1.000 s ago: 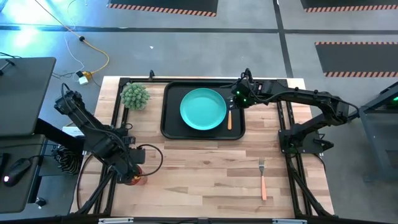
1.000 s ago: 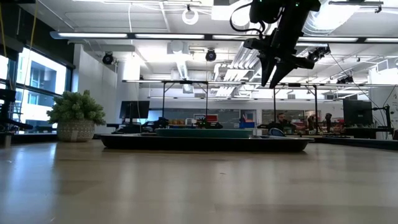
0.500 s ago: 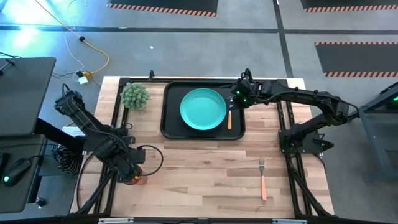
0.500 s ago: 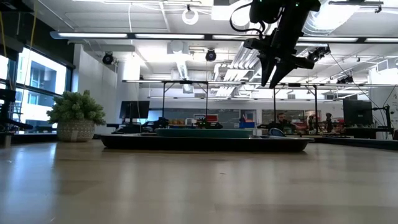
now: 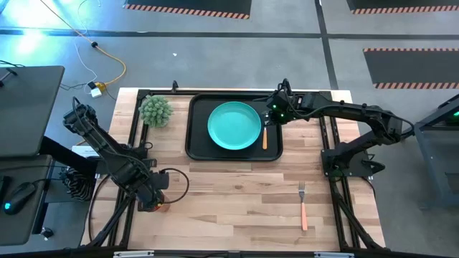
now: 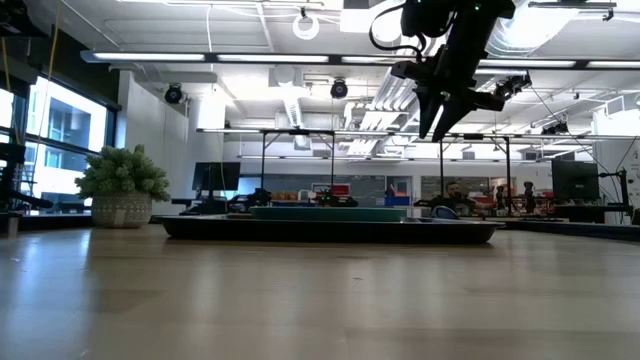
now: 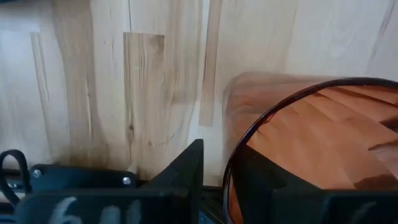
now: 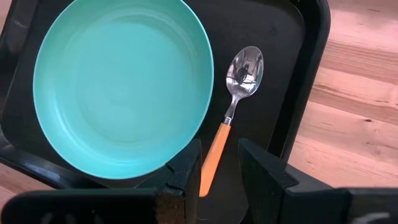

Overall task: Pick and place plate/cup/fork/spoon on tray
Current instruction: Put the orange glass onto the black tray

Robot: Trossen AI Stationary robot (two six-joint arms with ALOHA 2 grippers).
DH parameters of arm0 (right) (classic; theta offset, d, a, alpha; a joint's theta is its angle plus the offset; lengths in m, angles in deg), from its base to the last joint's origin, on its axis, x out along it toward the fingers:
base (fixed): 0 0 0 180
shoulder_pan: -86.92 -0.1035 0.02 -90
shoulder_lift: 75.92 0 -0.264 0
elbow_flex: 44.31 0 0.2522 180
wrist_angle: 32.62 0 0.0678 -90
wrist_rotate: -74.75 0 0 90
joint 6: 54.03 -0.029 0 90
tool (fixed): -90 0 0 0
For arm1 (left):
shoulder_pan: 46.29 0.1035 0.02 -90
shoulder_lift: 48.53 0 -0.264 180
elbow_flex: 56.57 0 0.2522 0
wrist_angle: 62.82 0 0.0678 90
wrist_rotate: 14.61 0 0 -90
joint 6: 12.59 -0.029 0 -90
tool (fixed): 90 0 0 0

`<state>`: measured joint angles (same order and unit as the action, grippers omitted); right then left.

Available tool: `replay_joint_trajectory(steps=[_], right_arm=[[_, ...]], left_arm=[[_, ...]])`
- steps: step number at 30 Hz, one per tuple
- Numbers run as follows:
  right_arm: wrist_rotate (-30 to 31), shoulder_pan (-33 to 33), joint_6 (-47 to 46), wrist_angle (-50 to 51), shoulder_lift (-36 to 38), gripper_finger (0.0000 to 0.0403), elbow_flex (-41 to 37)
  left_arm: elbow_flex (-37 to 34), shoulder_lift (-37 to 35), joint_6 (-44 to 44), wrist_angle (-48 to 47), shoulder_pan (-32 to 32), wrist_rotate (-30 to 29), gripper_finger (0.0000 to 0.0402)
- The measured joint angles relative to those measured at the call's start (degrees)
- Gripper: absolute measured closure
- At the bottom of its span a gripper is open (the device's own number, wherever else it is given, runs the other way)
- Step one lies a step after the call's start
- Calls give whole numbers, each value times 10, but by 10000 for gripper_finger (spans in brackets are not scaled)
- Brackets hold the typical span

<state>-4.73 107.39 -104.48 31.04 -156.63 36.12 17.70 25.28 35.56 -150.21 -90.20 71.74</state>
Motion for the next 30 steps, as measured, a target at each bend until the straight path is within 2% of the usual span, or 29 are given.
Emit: replay_joint_trajectory(steps=[8, 16, 24, 30], right_arm=[[0, 0, 0, 0, 0, 304, 0], [0, 0, 0, 0, 0, 304, 0], [0, 0, 0, 0, 0, 304, 0], [0, 0, -6, -1, 0, 304, 0]], left_arm=[[0, -1, 14, 2, 0, 9, 392], [3, -13, 29, -1, 32, 8, 397], [24, -61, 4, 0, 124, -27, 398], [27, -94, -55, 0, 237, -45, 398]])
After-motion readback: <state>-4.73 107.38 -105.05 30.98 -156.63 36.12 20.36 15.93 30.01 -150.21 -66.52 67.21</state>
